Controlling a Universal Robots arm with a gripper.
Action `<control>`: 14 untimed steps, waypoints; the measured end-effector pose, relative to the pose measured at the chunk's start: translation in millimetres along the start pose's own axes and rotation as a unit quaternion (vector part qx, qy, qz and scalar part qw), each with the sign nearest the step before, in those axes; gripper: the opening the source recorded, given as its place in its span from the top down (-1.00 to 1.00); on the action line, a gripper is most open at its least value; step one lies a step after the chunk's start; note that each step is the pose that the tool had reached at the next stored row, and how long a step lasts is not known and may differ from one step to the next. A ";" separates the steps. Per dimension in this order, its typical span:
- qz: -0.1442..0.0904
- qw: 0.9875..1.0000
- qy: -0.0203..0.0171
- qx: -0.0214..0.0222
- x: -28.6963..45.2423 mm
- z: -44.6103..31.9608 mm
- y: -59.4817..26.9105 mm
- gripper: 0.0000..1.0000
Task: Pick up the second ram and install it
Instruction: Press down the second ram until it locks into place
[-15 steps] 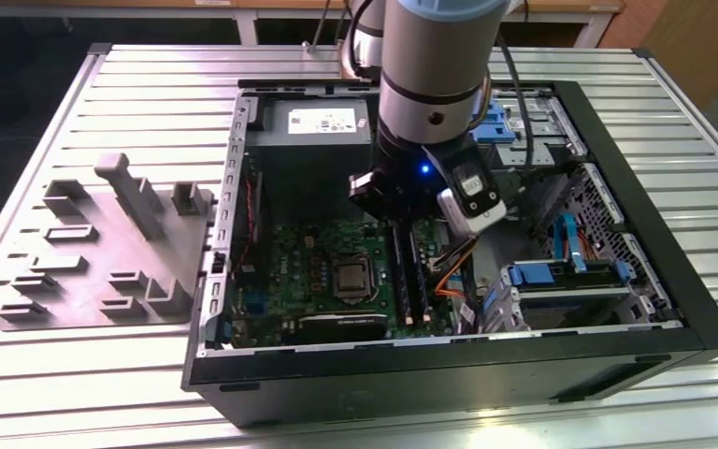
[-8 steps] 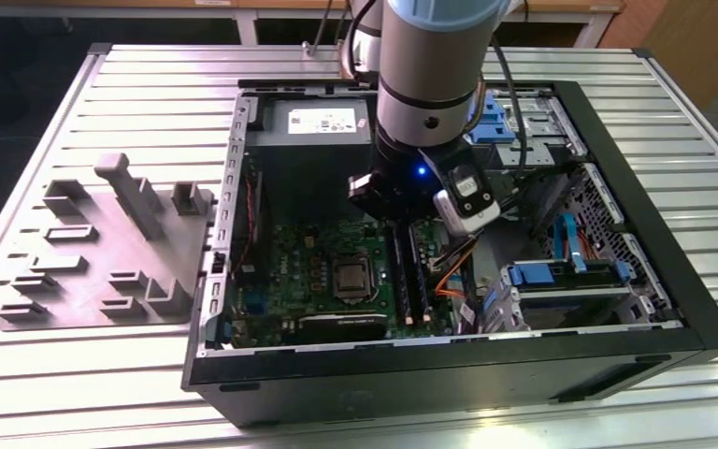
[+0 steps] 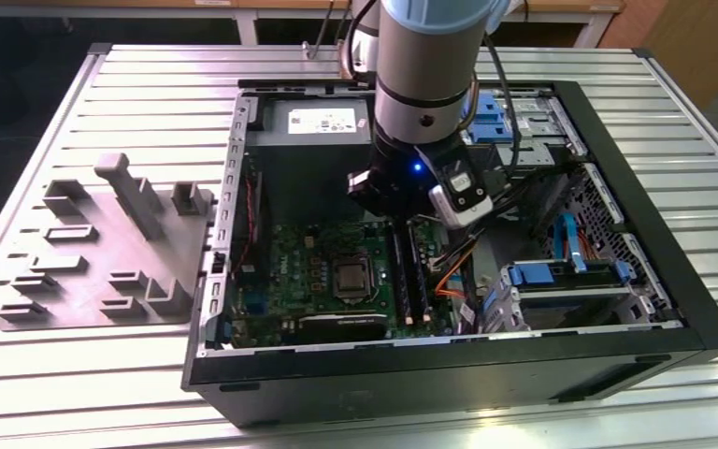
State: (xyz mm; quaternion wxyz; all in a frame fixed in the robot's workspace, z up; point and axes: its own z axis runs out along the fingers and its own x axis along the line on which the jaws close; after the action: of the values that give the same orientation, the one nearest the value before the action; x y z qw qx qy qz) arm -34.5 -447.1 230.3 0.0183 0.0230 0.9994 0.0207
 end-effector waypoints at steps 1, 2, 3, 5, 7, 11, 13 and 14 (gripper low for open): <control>0.000 1.000 0.000 0.000 0.1 0.3 0.5 0.80; 0.000 1.000 0.000 0.000 0.2 0.8 1.5 0.80; 0.000 1.000 0.000 0.000 0.3 1.4 3.4 0.80; 0.000 1.000 0.000 0.000 0.5 2.6 6.5 0.80; 0.000 1.000 0.000 0.000 0.7 6.2 8.1 0.80; 0.000 1.000 0.000 0.000 0.8 8.5 9.2 0.80; 0.000 1.000 0.000 0.000 0.8 9.5 9.2 0.80; 0.000 1.000 0.000 0.000 0.9 11.0 9.2 0.80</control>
State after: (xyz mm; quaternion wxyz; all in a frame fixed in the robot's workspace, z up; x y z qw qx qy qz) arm -34.6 -437.5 219.7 0.0183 0.0230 0.9994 0.0206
